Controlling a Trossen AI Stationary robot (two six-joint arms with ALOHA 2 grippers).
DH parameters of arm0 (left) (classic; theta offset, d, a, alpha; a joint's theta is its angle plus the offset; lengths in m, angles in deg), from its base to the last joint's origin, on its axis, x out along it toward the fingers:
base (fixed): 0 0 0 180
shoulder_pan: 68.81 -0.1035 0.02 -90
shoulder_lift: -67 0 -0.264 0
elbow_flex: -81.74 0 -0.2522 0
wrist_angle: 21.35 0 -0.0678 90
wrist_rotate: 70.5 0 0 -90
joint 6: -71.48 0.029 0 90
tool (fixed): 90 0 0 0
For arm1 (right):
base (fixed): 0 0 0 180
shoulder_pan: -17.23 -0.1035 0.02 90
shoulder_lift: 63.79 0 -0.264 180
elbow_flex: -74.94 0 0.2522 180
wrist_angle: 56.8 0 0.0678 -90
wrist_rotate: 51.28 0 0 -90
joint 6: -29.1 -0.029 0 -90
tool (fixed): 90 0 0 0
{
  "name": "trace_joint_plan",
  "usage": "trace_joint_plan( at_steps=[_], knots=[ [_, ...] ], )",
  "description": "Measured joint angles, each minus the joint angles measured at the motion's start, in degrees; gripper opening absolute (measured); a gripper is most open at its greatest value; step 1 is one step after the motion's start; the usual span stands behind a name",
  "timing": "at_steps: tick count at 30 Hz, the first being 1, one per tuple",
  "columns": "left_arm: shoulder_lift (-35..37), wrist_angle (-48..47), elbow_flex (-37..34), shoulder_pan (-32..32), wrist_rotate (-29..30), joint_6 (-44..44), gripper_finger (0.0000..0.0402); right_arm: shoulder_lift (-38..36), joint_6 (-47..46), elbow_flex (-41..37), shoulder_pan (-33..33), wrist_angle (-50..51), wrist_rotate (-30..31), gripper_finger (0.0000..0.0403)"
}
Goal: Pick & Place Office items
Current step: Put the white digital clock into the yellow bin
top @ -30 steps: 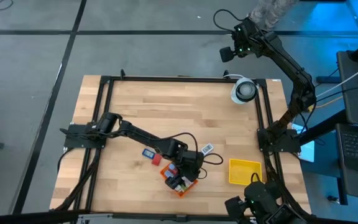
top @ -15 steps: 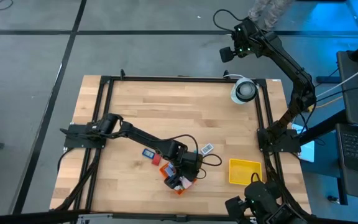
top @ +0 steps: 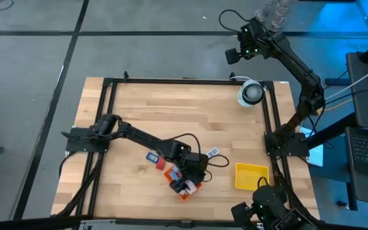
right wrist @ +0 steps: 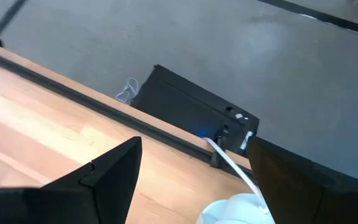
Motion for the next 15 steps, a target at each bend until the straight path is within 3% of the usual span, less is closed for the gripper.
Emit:
trace_joint_plan(
  at_steps=[7,15],
  knots=[
    [0.9,-0.5,5.8,-5.2,10.7,-0.6,0.0299,0.0,-0.1,3.5,0.0,-1.7,-1.8,0.0297],
    [1.8,-11.5,17.5,-14.7,22.0,-2.4,0.0299,0.0,1.9,8.8,-1.6,-1.3,-3.2,0.0297]
  ],
)
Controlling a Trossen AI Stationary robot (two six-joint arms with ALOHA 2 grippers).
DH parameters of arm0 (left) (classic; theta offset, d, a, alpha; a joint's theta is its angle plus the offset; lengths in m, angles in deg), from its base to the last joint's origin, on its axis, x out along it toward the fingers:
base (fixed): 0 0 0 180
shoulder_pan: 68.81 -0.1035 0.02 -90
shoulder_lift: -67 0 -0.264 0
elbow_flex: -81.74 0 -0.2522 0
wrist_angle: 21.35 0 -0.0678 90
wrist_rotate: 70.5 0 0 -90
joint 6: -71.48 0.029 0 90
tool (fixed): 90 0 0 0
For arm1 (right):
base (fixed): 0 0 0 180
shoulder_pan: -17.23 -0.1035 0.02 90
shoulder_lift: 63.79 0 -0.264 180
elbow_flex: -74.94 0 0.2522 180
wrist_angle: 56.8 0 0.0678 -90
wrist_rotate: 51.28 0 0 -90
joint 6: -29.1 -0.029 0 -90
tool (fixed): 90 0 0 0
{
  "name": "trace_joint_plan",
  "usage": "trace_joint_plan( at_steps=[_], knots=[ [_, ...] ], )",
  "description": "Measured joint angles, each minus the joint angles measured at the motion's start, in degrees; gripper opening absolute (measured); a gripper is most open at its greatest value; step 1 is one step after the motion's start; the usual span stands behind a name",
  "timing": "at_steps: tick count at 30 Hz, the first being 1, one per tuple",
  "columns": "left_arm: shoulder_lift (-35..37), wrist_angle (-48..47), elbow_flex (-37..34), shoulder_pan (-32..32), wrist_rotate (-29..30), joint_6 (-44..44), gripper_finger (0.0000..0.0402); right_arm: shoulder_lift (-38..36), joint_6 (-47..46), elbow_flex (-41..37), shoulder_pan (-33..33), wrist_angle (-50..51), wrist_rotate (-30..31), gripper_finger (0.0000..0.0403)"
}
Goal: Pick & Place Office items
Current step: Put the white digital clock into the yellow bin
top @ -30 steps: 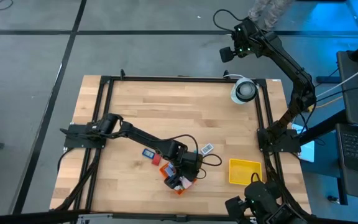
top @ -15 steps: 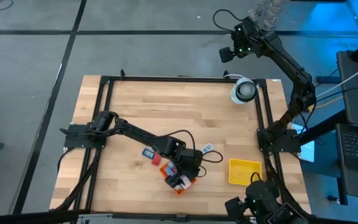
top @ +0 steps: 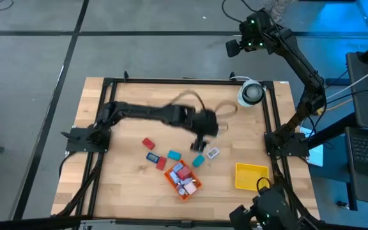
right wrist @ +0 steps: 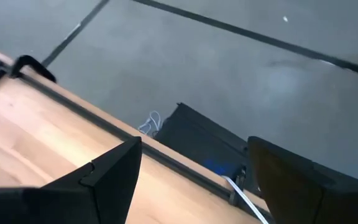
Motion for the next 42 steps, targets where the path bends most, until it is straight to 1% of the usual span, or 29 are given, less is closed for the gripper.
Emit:
trace_joint_plan(
  at_steps=[2,5,9,11,13,15,17,20,23,25,26,29,31,34,38,40,42],
  knots=[
    [1.7,0.4,1.8,-2.7,1.1,0.0,0.0299,0.0,0.5,0.5,-1.1,0.1,-0.9,0.0297],
    [4.7,0.4,2.8,-6.9,1.6,0.0,0.0299,0.0,2.1,0.7,-2.5,0.1,-1.4,0.0297],
    [8.2,-3.9,2.3,-14.3,3.1,0.6,0.0299,0.0,7.6,0.7,-3.6,-0.2,1.7,0.0297],
    [9.8,-6.8,2.2,-18.2,2.7,1.4,0.0299,0.1,8.3,0.7,-3.9,0.0,2.2,0.0297],
    [11.0,-9.0,2.2,-22.1,1.6,3.0,0.0299,0.2,6.8,0.7,-4.1,1.2,0.5,0.0297],
    [11.6,-10.8,2.2,-26.0,1.2,5.1,0.0299,0.2,4.3,0.7,-4.6,3.8,-2.8,0.0297],
    [11.7,-11.9,2.2,-30.1,-0.5,7.3,0.0299,0.2,3.8,-0.1,-5.3,5.7,-6.1,0.0297],
    [11.8,-11.6,2.2,-37.3,-5.8,7.6,0.0299,0.2,4.6,-1.8,-8.0,9.6,-7.2,0.0297],
    [11.7,-11.5,2.2,-43.6,-12.6,5.7,0.0299,0.2,6.3,-5.1,-13.0,14.4,-7.4,0.0297],
    [11.6,-11.1,2.2,-46.6,-15.2,5.5,0.0299,0.2,7.3,-7.5,-16.8,17.4,-7.2,0.0297],
    [11.6,-10.9,2.2,-48.0,-15.5,6.0,0.0299,0.2,7.7,-8.8,-18.8,18.1,-7.0,0.0297],
    [11.6,-8.9,2.2,-51.1,-15.8,7.6,0.0299,0.2,7.4,-13.3,-25.5,19.1,-6.5,0.0297],
    [11.6,-7.9,2.2,-52.8,-17.2,7.5,0.0299,0.2,7.3,-16.8,-30.4,19.0,-5.9,0.0297],
    [11.5,-7.4,2.2,-55.0,-19.1,7.0,0.0299,0.2,8.4,-23.3,-36.5,18.8,-0.4,0.0297],
    [10.7,-5.9,2.2,-56.3,-19.2,6.4,0.0299,0.2,7.3,-31.0,-40.7,15.5,5.4,0.0297],
    [10.3,-5.2,2.2,-56.4,-20.0,6.3,0.0299,0.2,8.1,-34.0,-42.2,12.7,5.3,0.0297],
    [9.7,-5.3,2.2,-56.4,-21.1,6.2,0.0299,0.3,9.1,-36.5,-43.3,9.6,2.4,0.0297]
  ],
)
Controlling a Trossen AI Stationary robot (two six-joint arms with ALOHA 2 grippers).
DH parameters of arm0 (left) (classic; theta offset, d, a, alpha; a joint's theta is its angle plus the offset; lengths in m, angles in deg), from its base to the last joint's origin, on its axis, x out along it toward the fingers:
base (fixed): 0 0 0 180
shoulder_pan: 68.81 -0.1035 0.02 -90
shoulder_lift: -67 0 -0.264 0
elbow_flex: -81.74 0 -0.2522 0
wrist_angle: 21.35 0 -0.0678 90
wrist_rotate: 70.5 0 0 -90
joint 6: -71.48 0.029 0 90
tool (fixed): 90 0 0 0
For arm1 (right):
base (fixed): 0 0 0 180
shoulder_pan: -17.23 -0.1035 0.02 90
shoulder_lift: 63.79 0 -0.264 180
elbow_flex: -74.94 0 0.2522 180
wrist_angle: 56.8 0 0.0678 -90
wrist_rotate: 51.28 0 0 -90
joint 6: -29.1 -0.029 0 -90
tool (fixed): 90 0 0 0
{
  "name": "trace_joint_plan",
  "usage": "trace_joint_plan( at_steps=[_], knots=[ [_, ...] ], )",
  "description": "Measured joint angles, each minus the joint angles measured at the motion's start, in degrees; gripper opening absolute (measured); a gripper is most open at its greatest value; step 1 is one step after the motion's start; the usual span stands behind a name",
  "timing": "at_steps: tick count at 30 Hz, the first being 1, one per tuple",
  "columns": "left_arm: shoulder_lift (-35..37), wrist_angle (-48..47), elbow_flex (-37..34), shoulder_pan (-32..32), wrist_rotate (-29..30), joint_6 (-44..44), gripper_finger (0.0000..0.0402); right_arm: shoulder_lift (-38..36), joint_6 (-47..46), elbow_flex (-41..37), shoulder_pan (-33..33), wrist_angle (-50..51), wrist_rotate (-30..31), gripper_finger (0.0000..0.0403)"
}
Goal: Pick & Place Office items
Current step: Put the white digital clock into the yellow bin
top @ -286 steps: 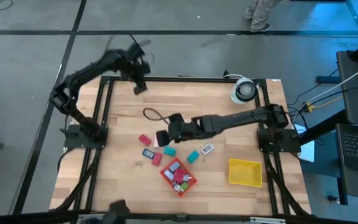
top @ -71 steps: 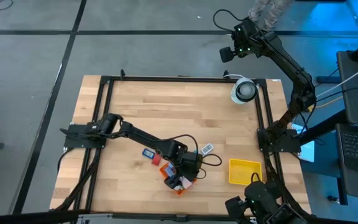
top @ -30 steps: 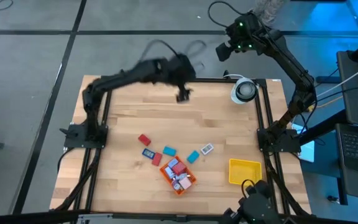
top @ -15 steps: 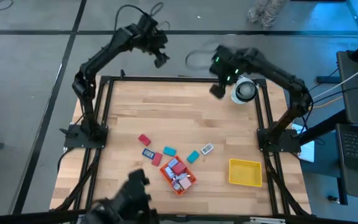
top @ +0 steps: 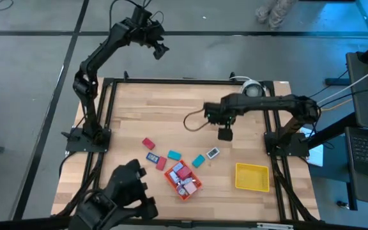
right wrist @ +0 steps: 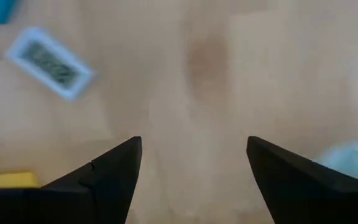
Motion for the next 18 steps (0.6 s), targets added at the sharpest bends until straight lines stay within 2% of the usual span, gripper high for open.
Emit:
trace_joint_plan(
  at_steps=[4,11,14,18],
  knots=[
    [-1.4,-1.4,0.0,0.7,-0.7,-1.2,0.0299,0.9,2.1,-4.1,-1.8,-3.9,-4.2,0.0297],
    [-1.8,-5.5,0.0,5.5,2.5,-1.9,0.0299,1.0,18.3,-11.2,-8.1,-16.8,-2.0,0.0297],
    [-1.8,-7.7,0.0,8.1,2.8,-3.3,0.0299,1.0,21.4,-13.0,-10.6,-20.3,-1.3,0.0297],
    [-1.8,-8.2,0.0,11.8,7.2,-5.0,0.0299,1.0,22.0,-14.0,-13.6,-23.1,-0.9,0.0297]
  ],
)
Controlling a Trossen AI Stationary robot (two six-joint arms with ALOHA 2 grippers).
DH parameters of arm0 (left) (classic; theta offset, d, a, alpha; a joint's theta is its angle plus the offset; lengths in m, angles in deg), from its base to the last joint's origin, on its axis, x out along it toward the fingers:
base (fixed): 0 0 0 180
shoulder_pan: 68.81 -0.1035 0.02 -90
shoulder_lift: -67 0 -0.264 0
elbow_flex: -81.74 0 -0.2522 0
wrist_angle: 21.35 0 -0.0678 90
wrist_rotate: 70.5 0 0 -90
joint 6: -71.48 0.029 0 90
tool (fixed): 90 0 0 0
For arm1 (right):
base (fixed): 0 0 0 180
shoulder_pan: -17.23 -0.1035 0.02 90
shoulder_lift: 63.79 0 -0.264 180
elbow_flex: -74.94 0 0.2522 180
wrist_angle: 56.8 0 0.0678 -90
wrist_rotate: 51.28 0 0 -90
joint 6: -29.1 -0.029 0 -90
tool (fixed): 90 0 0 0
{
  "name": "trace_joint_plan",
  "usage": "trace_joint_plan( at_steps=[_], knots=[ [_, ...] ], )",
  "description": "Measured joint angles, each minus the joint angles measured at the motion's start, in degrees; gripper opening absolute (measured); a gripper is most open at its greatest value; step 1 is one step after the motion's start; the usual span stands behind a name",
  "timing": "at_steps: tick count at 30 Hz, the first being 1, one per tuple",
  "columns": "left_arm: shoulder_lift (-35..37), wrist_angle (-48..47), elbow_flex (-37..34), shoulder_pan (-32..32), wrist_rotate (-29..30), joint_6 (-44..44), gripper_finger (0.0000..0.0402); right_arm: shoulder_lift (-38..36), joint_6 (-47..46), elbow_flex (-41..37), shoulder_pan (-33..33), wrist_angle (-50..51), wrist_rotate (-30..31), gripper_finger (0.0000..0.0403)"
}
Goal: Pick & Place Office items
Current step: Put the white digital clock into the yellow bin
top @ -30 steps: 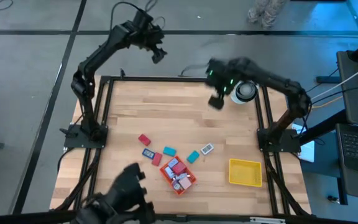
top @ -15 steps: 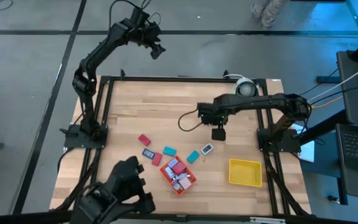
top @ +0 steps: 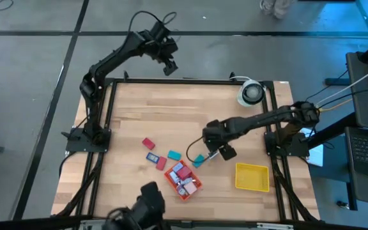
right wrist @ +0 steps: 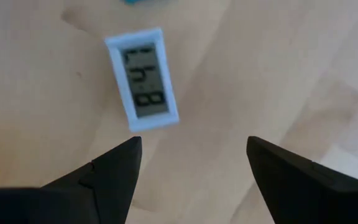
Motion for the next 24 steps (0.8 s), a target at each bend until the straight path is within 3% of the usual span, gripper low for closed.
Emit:
trace_joint_plan(
  at_steps=[10,24],
  knots=[
    [0.0,-0.7,0.0,3.8,8.9,-2.3,0.0299,0.0,-0.5,-0.8,-8.2,-4.6,0.0,0.0297],
    [0.0,-1.3,0.0,1.0,9.0,-1.9,0.0299,5.0,-3.3,-6.1,-6.7,-11.6,-0.9,0.0298]
  ],
)
